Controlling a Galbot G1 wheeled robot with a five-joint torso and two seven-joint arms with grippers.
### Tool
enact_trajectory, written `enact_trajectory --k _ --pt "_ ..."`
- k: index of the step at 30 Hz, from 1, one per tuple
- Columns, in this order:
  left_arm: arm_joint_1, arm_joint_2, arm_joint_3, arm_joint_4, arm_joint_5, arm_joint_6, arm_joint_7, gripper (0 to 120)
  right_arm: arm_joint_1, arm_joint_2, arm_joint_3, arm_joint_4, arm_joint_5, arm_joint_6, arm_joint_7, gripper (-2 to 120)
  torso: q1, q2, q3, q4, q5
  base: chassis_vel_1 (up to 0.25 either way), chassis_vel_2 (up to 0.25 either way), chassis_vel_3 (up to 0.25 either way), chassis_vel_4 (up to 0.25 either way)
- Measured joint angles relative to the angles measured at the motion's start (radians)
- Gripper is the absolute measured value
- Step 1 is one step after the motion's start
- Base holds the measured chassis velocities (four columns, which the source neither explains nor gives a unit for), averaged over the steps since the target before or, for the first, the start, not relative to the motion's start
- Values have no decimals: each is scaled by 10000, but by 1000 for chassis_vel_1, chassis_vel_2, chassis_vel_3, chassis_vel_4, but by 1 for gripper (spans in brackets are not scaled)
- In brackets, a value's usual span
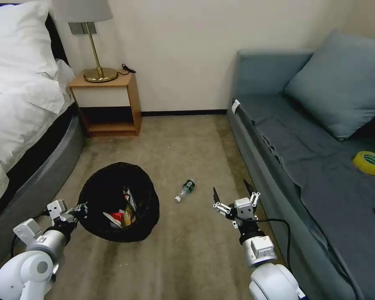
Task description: Pick up the trash bin, then pick up the garbage on the floor and place it into the trash bin.
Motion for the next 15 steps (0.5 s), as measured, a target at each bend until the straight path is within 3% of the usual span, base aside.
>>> enact_trajectory --k 15 --pt "-6 -1 -106 -1 -55 -5 7 4 133 98 -225 -176 0 49 -8 100 0 0 0 -1 -3 -208 211 198 -205"
